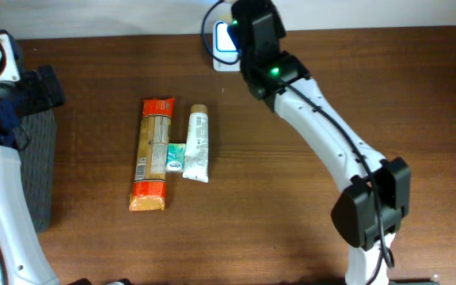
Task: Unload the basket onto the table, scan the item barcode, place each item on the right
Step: 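Hold the snack bag in front of the white scanner with right gripper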
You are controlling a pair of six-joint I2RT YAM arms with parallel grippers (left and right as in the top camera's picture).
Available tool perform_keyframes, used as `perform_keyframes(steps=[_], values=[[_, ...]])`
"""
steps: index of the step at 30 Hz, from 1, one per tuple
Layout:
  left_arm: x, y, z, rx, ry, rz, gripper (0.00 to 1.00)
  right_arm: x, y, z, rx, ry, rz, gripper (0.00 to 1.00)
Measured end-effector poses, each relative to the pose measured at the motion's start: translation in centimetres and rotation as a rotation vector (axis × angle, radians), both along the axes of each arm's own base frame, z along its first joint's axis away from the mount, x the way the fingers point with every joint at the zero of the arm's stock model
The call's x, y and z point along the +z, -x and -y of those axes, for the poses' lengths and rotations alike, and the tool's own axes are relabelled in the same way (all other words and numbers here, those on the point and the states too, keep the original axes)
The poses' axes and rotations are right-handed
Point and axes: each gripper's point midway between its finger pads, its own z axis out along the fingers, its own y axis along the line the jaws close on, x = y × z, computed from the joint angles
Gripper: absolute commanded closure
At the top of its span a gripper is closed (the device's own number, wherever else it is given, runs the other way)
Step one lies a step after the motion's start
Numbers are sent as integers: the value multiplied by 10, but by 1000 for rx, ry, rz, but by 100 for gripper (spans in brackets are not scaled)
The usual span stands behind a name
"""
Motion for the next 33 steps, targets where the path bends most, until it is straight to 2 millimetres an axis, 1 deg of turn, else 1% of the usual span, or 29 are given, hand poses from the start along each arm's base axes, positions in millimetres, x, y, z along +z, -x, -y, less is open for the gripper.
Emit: perform_keyframes(steps=[1, 3, 7, 9, 12, 14, 16, 19, 22, 25, 28, 33], values=[[0, 0, 0, 1, 0, 0, 1, 6, -4, -5, 11, 58, 40, 96], [0, 0, 0, 1, 0, -1, 1, 12, -13, -8, 15, 149, 96, 96], [0, 0, 0, 0, -1, 1, 1, 10, -30, -14, 11, 284, 181, 96], [0, 0, 0, 0, -1, 0, 1, 3, -39, -19, 12, 366, 215, 96], [0, 0, 0, 0, -1, 1, 1, -15, -49, -24, 17, 492, 227, 96], [0, 0, 0, 0, 0, -1, 1, -32, -54, -27, 29, 570, 205, 96], [0, 0, 0, 0, 0, 0, 1, -45, -57, -28, 36, 614, 190, 96], [0, 0, 0, 0, 0, 0, 1, -52, -61, -28, 37, 658, 189, 96], [0, 0, 0, 0, 0, -1, 1, -52, -62, -25, 33, 698, 193, 96], [0, 0, 0, 0, 0, 0, 1, -45, -64, -18, 14, 716, 210, 96], [0, 0, 0, 0, -1, 0, 1, -44, -68, -4, -14, 752, 200, 96], [0, 0, 0, 0, -1, 0, 1, -45, -73, 11, -37, 787, 178, 96]])
